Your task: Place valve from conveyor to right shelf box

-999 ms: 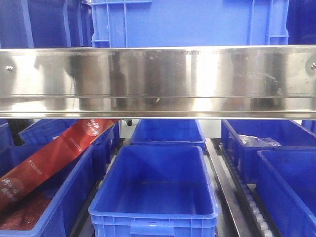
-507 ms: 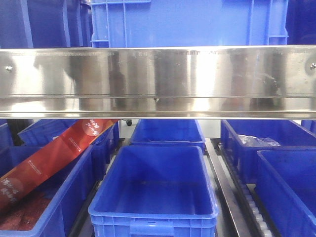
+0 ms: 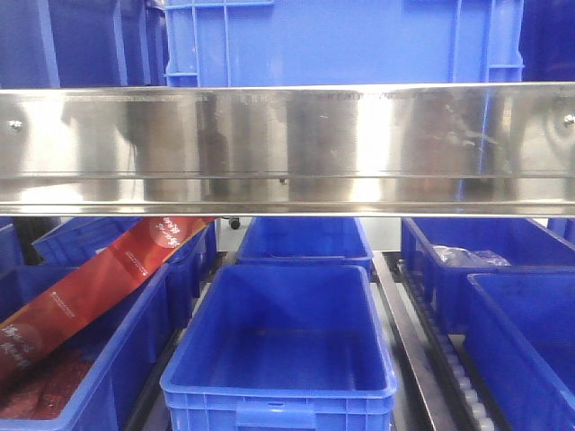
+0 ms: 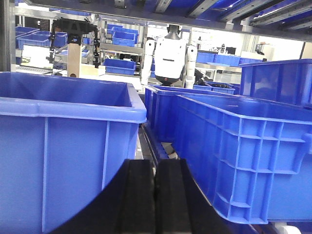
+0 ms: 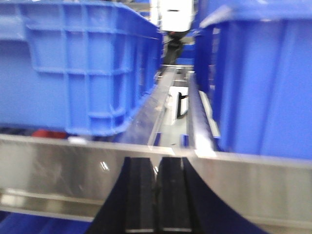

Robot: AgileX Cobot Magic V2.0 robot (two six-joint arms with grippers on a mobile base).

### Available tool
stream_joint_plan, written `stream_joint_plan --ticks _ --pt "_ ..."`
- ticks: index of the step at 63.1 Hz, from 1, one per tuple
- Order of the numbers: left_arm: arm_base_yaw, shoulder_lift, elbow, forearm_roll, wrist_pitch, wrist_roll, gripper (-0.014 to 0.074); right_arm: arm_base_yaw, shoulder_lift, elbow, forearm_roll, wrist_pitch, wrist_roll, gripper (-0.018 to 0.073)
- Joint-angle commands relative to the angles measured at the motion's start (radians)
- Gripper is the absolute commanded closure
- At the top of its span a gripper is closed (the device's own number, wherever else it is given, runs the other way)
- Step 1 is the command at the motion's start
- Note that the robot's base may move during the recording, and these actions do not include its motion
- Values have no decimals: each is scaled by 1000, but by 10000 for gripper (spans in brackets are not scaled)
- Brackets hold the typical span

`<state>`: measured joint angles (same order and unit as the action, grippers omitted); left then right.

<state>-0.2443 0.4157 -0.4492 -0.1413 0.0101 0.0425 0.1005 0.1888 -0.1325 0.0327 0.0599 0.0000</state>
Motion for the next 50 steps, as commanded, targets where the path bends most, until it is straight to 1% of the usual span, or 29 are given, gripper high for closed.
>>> stream_joint_plan --ticks 1,9,15,20,50 --pt "2 -6 -1 -4 -28 5 707 -15 -79 64 -9 -24 0 727" --pt "2 -6 -1 -4 -28 5 707 -15 -189 133 -9 -16 0 727" --pt "2 -6 -1 -4 -28 5 707 -17 -189 133 -9 -46 0 727" --pt "2 -8 -1 -4 -28 5 707 -17 -189 133 -9 -30 0 727" --pt "2 -8 -1 -4 -28 5 707 -17 -189 133 -9 -32 0 727"
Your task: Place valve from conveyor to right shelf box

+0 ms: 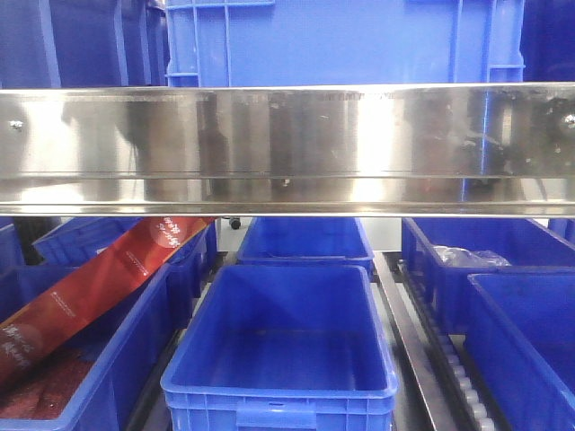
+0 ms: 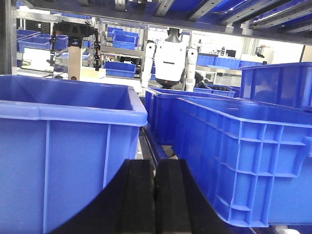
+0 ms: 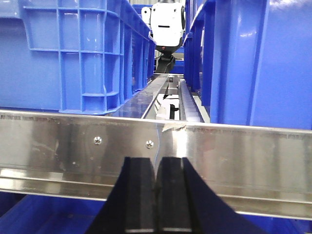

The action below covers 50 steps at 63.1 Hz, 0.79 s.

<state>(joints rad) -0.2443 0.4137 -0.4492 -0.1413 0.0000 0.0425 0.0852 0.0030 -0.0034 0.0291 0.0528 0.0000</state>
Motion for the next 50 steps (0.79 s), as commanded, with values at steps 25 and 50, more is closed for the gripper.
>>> stream_joint_plan --ticks 25,50 --pt "2 -8 1 -4 -18 5 707 -2 -3 3 -5 -24 0 727" --pt "154 -220 251 130 -7 -35 707 -2 -3 3 -5 -24 0 727"
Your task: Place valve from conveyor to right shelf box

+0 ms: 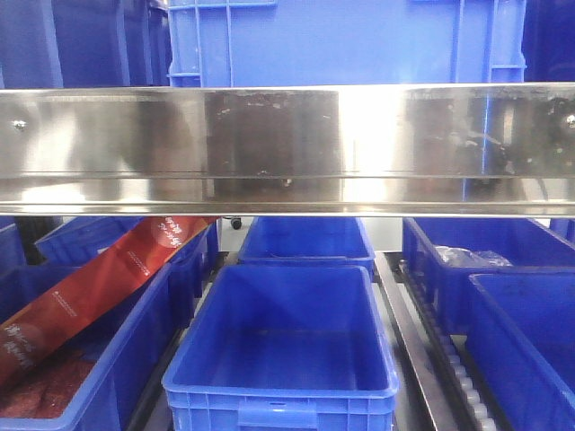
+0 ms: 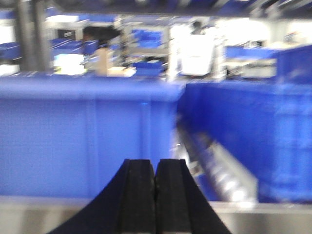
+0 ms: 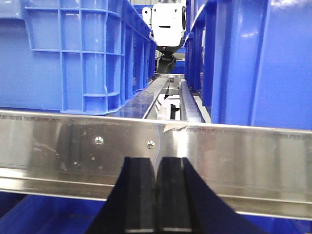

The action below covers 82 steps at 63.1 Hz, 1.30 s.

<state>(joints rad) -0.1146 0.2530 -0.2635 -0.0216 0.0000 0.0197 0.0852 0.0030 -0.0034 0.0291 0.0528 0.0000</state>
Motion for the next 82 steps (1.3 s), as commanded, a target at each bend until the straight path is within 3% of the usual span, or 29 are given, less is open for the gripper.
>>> stream_joint_plan --ticks 1,15,27,35,51,58,82 --pt "27 -65 79 10 -7 -12 707 -2 -3 3 -5 -24 0 727" --pt "27 -229 260 6 -7 -12 707 -2 -3 3 -5 -24 0 727" --pt "27 -253 264 6 31 -20 707 -2 -3 3 -5 -24 0 727" --pt "27 -253 264 37 31 -138 707 -2 -3 3 -5 -24 0 727" --pt "27 -253 264 47 11 -121 707 -2 -3 3 -5 -24 0 727" --pt "27 -253 264 47 12 -49 707 -2 -3 3 -5 -24 0 727" --pt "27 -253 264 47 6 -50 707 -2 -3 3 -5 -24 0 727"
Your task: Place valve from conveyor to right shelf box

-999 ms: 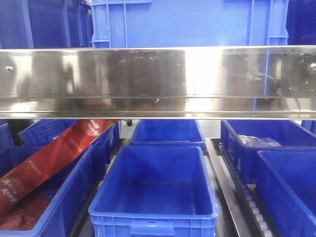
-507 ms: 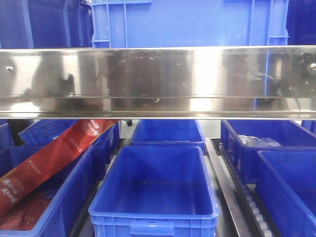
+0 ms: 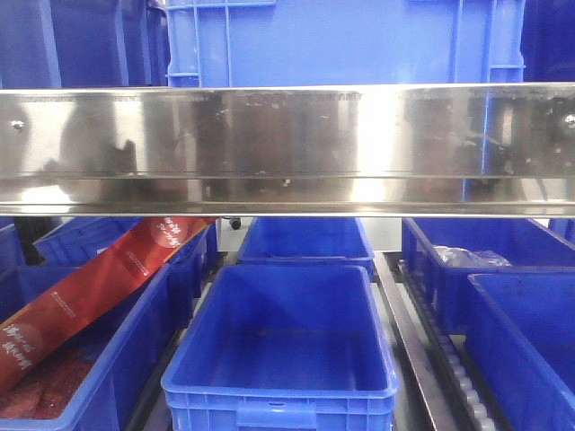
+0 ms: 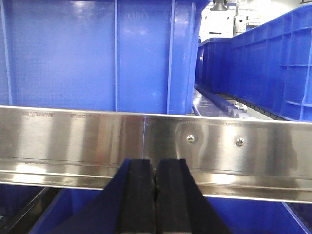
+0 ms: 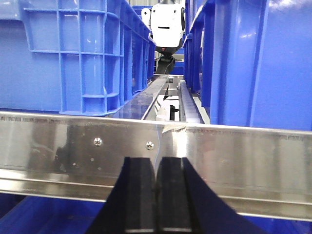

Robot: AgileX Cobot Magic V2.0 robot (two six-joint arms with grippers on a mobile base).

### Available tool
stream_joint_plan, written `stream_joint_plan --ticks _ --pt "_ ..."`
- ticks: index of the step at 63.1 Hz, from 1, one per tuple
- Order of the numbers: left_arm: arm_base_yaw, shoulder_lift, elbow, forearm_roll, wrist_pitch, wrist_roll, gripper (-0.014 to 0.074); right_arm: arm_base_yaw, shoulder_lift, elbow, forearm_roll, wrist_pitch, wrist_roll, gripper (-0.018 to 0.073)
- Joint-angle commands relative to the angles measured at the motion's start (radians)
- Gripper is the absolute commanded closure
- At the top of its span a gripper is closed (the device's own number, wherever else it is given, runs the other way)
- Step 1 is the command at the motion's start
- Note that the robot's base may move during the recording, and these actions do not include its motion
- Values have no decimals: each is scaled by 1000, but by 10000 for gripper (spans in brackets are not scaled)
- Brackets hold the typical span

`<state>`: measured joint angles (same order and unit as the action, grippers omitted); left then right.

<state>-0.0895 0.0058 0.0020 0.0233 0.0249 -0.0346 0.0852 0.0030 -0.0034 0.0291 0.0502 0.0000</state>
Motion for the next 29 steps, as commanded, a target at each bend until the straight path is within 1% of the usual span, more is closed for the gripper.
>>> stream_joint_plan --ticks 1,29 --pt "2 -6 -2 2 -19 4 707 -2 -3 3 -5 -22 0 727" --pt "2 -6 -2 2 -19 4 707 -2 -3 3 -5 -22 0 727"
